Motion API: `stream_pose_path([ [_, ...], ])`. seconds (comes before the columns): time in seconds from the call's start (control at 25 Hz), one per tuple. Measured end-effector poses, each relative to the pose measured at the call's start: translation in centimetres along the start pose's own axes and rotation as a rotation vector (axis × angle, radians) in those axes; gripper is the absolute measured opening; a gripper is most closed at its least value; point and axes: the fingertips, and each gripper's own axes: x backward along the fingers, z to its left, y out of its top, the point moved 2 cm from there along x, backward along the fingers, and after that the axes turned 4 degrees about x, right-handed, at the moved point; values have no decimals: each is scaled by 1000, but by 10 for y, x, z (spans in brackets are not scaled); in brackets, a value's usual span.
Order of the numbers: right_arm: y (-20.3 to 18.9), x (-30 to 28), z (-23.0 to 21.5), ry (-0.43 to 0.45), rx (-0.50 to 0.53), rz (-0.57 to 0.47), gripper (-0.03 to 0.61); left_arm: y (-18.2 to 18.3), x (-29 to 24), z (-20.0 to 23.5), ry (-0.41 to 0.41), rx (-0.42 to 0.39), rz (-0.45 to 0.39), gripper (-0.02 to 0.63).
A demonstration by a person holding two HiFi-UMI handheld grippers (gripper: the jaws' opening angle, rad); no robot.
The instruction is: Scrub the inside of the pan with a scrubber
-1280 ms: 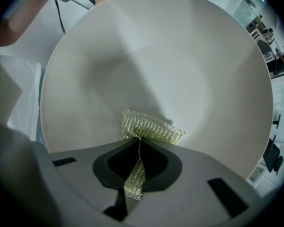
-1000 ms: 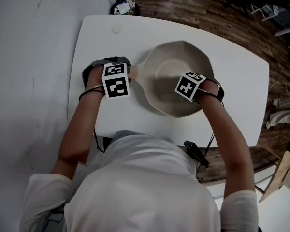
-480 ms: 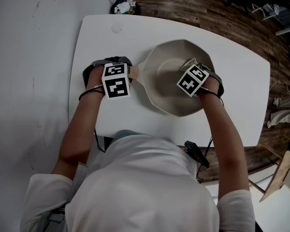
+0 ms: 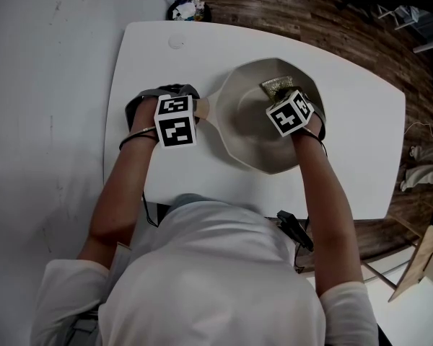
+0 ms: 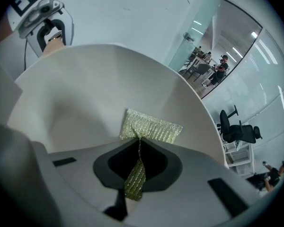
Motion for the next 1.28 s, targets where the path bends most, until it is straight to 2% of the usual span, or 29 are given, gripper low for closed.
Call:
stream_pose_path([
  [0.28, 26, -3, 8, 3, -72, -89, 25, 0, 0, -1, -4, -5, 0, 199],
  [0.56, 47, -4, 21, 47, -96, -173, 26, 1, -1, -2, -8, -9, -2, 199],
  [0.76, 62, -2, 38, 128, -159, -268, 26, 1, -1, -2, -11, -9, 1, 199],
  [1.28, 73, 6, 86, 312, -93, -334, 26, 1, -1, -2, -10, 1, 17, 201],
])
